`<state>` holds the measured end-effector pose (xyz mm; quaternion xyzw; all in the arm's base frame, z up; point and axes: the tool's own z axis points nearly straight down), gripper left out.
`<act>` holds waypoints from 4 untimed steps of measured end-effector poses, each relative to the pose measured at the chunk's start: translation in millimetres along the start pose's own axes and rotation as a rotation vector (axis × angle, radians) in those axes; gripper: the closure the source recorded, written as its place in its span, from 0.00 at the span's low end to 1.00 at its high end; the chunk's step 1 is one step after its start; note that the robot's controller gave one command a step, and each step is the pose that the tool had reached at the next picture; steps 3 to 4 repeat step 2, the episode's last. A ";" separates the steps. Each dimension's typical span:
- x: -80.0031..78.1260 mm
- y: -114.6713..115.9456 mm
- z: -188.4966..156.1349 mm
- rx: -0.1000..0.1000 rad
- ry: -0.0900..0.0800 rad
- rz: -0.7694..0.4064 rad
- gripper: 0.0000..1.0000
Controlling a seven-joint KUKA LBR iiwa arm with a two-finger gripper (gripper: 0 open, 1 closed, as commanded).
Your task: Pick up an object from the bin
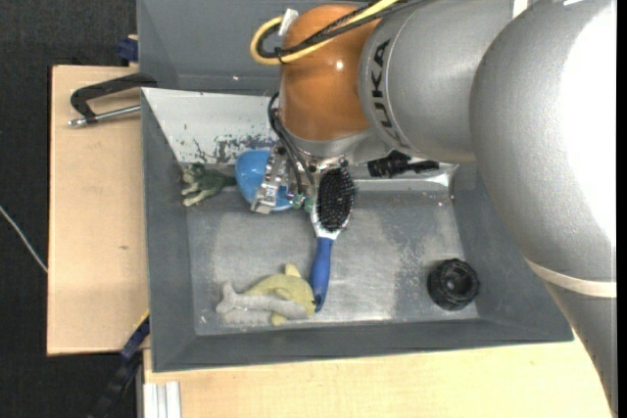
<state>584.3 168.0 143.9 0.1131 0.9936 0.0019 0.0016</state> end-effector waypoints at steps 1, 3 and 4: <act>-1.6 1.2 -25.1 -0.001 -0.004 -0.001 1.00; -2.9 2.4 -51.5 -0.001 -0.005 -0.002 1.00; -2.9 2.4 -51.5 -0.001 -0.005 -0.002 1.00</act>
Offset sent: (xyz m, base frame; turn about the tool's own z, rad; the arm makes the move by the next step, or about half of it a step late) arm 0.0000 -0.0001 0.0223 0.0000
